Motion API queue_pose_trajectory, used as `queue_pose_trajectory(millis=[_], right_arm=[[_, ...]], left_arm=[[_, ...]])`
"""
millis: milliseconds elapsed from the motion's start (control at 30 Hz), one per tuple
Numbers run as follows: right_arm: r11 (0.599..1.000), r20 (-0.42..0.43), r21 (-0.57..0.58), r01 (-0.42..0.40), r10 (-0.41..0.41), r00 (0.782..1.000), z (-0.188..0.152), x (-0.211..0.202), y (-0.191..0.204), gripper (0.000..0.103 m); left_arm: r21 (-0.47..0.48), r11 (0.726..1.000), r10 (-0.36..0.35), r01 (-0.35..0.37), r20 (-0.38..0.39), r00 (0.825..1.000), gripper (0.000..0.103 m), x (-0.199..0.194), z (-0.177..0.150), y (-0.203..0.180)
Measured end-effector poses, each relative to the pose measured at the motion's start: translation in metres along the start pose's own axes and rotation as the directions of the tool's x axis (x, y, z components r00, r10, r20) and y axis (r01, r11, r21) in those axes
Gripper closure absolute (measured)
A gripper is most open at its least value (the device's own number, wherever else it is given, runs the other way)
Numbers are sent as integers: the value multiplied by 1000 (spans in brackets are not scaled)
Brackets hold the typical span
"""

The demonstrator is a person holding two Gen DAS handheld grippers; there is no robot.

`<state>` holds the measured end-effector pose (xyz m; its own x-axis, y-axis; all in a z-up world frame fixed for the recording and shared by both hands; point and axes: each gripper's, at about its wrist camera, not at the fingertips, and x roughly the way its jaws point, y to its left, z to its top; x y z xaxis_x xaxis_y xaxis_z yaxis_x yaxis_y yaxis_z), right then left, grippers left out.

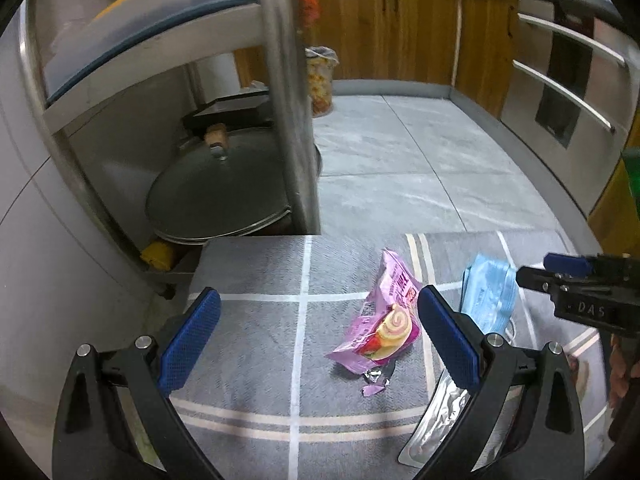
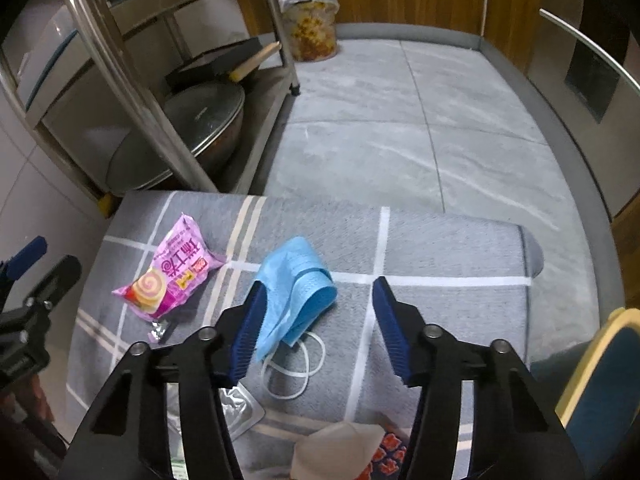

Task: Collect trash
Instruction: 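Grasp the pink snack bag with the left gripper while the right gripper grasps the light blue mask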

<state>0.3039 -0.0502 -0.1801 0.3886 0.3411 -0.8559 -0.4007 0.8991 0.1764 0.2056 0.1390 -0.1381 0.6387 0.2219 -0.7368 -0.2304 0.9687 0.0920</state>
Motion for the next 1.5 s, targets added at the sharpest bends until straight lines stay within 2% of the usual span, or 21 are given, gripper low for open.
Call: queue_pose_trajectory(millis=[167, 367, 467, 567, 700, 767, 867, 1133, 1500], right_arm=[[1000, -41, -3, -26, 26, 999, 3, 14, 2, 58], [999, -72, -6, -53, 52, 996, 4, 27, 6, 61], [998, -84, 2, -65, 65, 994, 3, 30, 5, 68], [998, -95, 0, -63, 63, 994, 3, 33, 6, 77], [997, -109, 5, -78, 78, 991, 2, 34, 6, 90], [996, -109, -1, -88, 87, 990, 1, 31, 8, 94], [995, -102, -8, -97, 96, 990, 0, 25, 10, 97], [993, -43, -4, -118, 118, 992, -5, -4, 13, 100], [992, 74, 31, -124, 121, 990, -15, -62, 2, 100]], left_arm=[[36, 999, -11, 13, -43, 999, 8, 20, -2, -10], [49, 997, -47, 52, -91, 995, 16, 38, -4, -20], [55, 996, -70, 77, -119, 990, 22, 47, -5, -26], [68, 994, -77, 89, -160, 984, 31, 56, -10, -31], [68, 991, -98, 115, -208, 973, 54, 63, -15, -33], [69, 989, -110, 129, -223, 969, 71, 64, -17, -35], [85, 988, -110, 132, -224, 968, 84, 60, -18, -39], [90, 989, -100, 114, -146, 984, 91, 32, -15, -44], [87, 990, -108, 114, -70, 992, 93, -13, -24, -52]])
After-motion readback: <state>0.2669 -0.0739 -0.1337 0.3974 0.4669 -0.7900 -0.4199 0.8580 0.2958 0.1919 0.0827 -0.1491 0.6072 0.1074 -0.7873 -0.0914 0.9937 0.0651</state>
